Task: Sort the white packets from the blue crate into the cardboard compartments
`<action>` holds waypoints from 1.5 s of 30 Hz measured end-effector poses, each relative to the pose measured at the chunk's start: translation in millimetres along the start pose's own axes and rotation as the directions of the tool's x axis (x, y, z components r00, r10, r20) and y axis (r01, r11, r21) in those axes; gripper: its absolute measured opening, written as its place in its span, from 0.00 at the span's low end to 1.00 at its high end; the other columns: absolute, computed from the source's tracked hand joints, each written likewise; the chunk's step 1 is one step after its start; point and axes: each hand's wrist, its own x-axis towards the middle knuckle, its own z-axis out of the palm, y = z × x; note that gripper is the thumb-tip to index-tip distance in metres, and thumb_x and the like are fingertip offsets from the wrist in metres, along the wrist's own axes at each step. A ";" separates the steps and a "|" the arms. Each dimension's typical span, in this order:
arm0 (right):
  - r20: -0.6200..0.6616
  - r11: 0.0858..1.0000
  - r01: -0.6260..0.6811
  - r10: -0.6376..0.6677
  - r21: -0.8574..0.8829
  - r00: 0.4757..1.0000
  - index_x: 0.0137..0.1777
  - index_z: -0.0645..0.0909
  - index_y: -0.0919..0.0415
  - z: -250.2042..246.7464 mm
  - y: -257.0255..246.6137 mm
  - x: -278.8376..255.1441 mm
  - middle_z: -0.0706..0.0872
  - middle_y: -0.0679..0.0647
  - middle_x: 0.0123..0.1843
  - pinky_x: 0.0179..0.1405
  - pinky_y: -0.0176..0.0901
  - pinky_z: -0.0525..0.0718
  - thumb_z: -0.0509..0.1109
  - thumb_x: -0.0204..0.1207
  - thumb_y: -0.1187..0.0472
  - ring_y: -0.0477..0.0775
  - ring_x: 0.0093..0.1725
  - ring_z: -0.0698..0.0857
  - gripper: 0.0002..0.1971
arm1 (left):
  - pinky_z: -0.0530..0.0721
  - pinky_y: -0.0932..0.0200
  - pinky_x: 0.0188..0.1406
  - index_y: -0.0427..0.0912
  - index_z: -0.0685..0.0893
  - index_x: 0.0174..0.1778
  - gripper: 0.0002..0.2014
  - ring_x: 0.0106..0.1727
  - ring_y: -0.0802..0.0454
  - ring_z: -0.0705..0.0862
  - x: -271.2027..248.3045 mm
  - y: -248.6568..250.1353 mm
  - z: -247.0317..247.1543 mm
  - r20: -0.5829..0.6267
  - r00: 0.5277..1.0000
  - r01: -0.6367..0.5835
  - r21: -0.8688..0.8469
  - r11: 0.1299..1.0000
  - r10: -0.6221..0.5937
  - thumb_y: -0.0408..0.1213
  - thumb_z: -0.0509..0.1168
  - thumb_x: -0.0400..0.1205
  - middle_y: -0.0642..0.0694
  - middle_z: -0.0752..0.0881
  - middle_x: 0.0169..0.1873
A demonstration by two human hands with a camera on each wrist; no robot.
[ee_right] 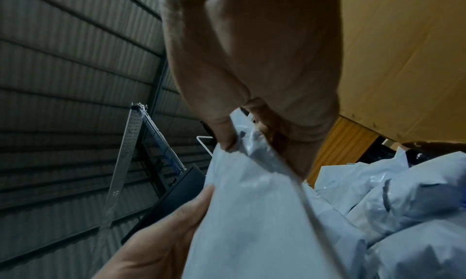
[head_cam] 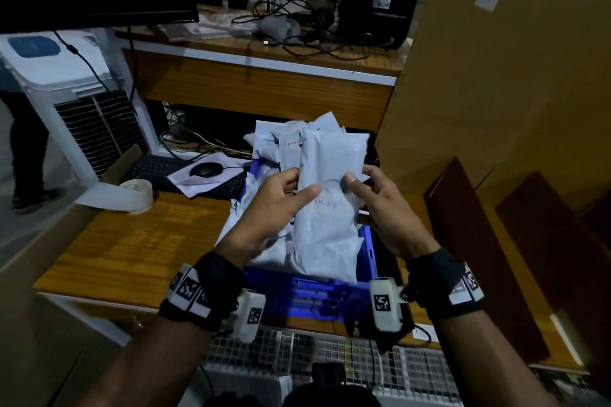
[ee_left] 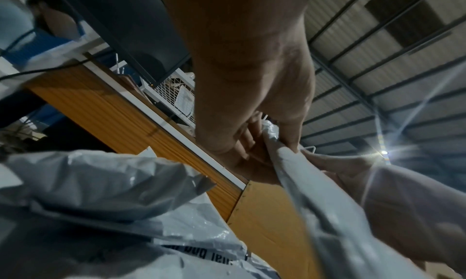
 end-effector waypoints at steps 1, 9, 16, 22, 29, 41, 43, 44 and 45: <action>0.004 1.000 0.016 -0.016 0.002 1.000 0.77 0.79 0.53 0.6 -0.3 0.3 0.94 0.49 0.62 0.56 0.54 0.94 0.68 0.90 0.53 0.55 0.62 0.94 0.18 | 0.92 0.56 0.57 0.42 0.86 0.73 0.16 0.64 0.50 0.92 -0.4 0.6 0.4 0.048 0.999 0.004 0.012 1.000 -0.005 0.36 0.72 0.89 0.50 0.94 0.62; -0.205 0.998 -0.048 0.055 0.039 0.977 0.68 0.85 0.57 -24.3 7.9 18.5 0.91 0.70 0.63 0.59 0.72 0.91 0.62 0.94 0.52 0.74 0.62 0.91 0.14 | 0.84 0.52 0.51 0.50 0.89 0.56 0.13 0.54 0.50 0.88 27.5 -13.6 -43.5 -0.329 0.941 0.139 0.599 0.788 0.084 0.55 0.68 0.89 0.52 0.91 0.52; -0.217 0.978 -0.163 0.188 0.130 0.958 0.72 0.81 0.58 -40.3 21.3 29.9 0.94 0.52 0.60 0.36 0.41 0.90 0.58 0.96 0.58 0.48 0.50 0.96 0.13 | 0.87 0.46 0.59 0.50 0.79 0.73 0.35 0.63 0.42 0.85 34.6 -49.5 -70.0 -0.341 0.913 0.408 0.731 0.547 -0.225 0.68 0.75 0.77 0.45 0.85 0.66; -0.188 0.973 -0.199 0.218 0.113 0.958 0.75 0.80 0.57 -33.2 27.0 38.0 0.94 0.52 0.63 0.59 0.58 0.92 0.58 0.96 0.58 0.56 0.61 0.94 0.14 | 0.81 0.53 0.48 0.53 0.72 0.78 0.36 0.63 0.46 0.81 38.0 -45.0 -59.7 -0.333 0.895 0.444 0.719 0.534 -0.297 0.56 0.78 0.76 0.45 0.80 0.72; -0.186 0.973 -0.199 0.219 0.121 0.958 0.66 0.82 0.51 -38.9 19.9 42.9 0.95 0.51 0.60 0.60 0.58 0.91 0.58 0.95 0.58 0.54 0.59 0.95 0.10 | 0.88 0.42 0.53 0.50 0.81 0.67 0.26 0.55 0.39 0.89 37.3 -16.3 -60.1 -0.383 0.884 0.284 -0.014 0.959 -0.267 0.48 0.73 0.73 0.33 0.87 0.64; -0.088 0.992 -0.086 0.094 0.097 0.992 0.77 0.79 0.57 -33.4 12.5 37.5 0.91 0.53 0.70 0.67 0.59 0.91 0.64 0.94 0.61 0.57 0.67 0.92 0.15 | 0.81 0.39 0.75 0.36 0.74 0.85 0.31 0.77 0.33 0.79 21.4 -16.5 -18.9 0.135 0.947 0.317 -0.508 0.800 -0.290 0.35 0.62 0.83 0.29 0.77 0.81; -0.090 0.997 -0.035 0.041 0.061 0.995 0.78 0.77 0.57 -34.5 12.9 35.4 0.91 0.53 0.70 0.65 0.57 0.91 0.71 0.89 0.64 0.56 0.67 0.92 0.19 | 0.75 0.36 0.82 0.38 0.76 0.85 0.27 0.81 0.34 0.77 22.9 -18.2 -18.0 0.147 0.939 0.342 -0.475 0.811 -0.310 0.41 0.62 0.88 0.31 0.77 0.82; -0.105 0.999 -0.021 0.026 0.044 0.994 0.79 0.76 0.57 -34.9 14.2 35.1 0.91 0.53 0.71 0.65 0.57 0.91 0.75 0.86 0.65 0.55 0.67 0.92 0.23 | 0.72 0.35 0.84 0.40 0.77 0.85 0.27 0.83 0.35 0.77 23.3 -17.4 -15.9 0.150 0.937 0.349 -0.436 0.829 -0.316 0.46 0.64 0.89 0.33 0.78 0.82; -0.122 1.000 -0.017 0.020 0.023 0.992 0.79 0.75 0.56 -34.5 15.4 34.5 0.90 0.53 0.71 0.65 0.58 0.91 0.78 0.83 0.66 0.55 0.66 0.92 0.26 | 0.70 0.35 0.86 0.42 0.78 0.85 0.28 0.83 0.36 0.77 23.7 -17.1 -13.2 0.155 0.936 0.353 -0.385 0.853 -0.317 0.49 0.68 0.89 0.36 0.80 0.81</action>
